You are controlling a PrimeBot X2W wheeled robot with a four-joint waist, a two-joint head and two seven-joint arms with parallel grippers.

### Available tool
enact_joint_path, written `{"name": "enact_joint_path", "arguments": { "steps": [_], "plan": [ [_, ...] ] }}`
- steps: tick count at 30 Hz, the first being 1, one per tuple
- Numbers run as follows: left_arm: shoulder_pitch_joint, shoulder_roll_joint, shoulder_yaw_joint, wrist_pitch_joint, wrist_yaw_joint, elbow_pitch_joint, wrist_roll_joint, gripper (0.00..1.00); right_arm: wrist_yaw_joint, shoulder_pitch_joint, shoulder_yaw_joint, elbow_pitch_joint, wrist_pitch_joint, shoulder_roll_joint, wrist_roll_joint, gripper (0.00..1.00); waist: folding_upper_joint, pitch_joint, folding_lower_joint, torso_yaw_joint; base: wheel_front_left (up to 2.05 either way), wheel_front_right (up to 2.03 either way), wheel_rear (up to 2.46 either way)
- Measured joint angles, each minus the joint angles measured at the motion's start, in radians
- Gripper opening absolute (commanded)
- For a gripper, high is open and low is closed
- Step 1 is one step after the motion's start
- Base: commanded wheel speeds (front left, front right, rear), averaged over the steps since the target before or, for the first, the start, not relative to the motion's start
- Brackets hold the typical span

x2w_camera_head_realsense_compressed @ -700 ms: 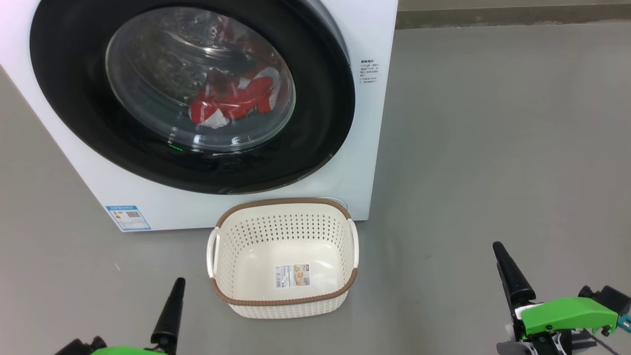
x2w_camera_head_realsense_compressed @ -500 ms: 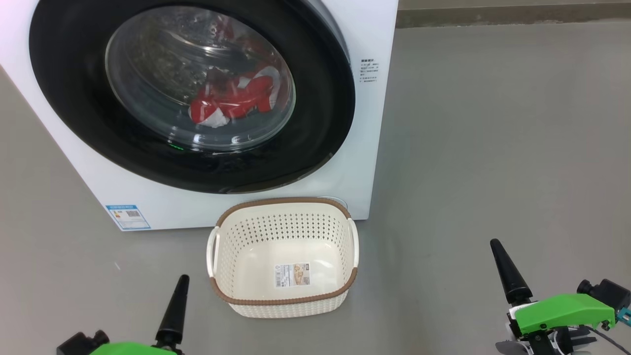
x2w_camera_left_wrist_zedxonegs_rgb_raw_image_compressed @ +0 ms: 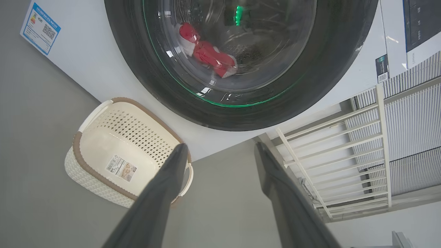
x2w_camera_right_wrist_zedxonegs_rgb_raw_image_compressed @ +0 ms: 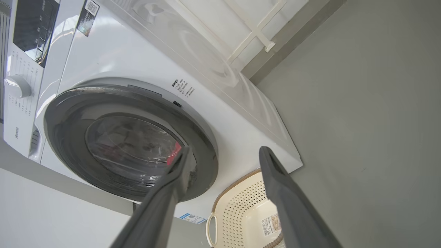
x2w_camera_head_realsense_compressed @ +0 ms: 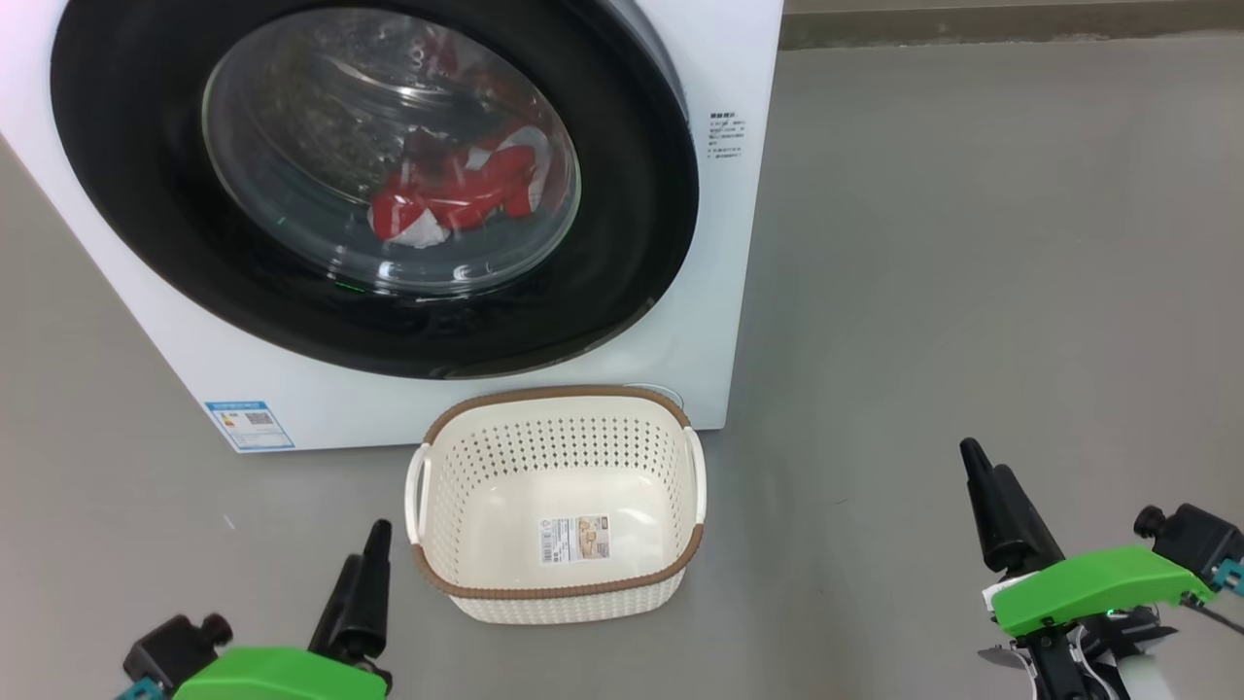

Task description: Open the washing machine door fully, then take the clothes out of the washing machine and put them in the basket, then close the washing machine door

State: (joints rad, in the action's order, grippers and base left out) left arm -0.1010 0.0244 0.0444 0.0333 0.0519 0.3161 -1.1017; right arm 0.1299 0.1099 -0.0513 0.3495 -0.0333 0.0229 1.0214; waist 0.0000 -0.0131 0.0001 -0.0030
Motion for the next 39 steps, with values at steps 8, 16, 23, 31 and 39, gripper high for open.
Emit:
{"name": "enact_joint_path", "arguments": {
  "steps": [8,16,23,31,39],
  "plan": [
    [-0.026,0.001,0.017,0.022,-0.012,0.000,0.107,1.00,0.000,0.019,-0.001,-0.023,-0.021,0.003,-0.116,1.00,0.0000,-0.005,0.0000,-0.002,0.00,0.00,0.00],
    [-0.045,0.001,0.025,0.045,-0.018,-0.002,0.195,1.00,0.000,0.040,-0.010,-0.035,-0.046,0.006,-0.192,1.00,0.0000,-0.007,0.0000,-0.003,0.00,0.00,0.00],
    [-0.053,0.001,0.037,0.066,-0.027,-0.008,0.278,1.00,0.000,0.052,-0.001,-0.019,-0.065,0.006,-0.289,1.00,0.0000,-0.007,0.0000,-0.001,0.00,0.00,0.00],
    [-0.073,0.002,0.049,0.085,-0.044,-0.019,0.369,1.00,0.000,0.079,0.016,-0.014,-0.087,0.010,-0.366,1.00,0.0001,-0.009,0.0000,-0.001,0.00,0.00,0.00],
    [-0.096,0.003,0.064,0.111,-0.053,-0.019,0.452,1.00,0.000,0.106,0.032,-0.006,-0.110,0.012,-0.446,1.00,0.0000,-0.012,0.0000,0.001,0.00,0.00,0.00]
  ]
}}
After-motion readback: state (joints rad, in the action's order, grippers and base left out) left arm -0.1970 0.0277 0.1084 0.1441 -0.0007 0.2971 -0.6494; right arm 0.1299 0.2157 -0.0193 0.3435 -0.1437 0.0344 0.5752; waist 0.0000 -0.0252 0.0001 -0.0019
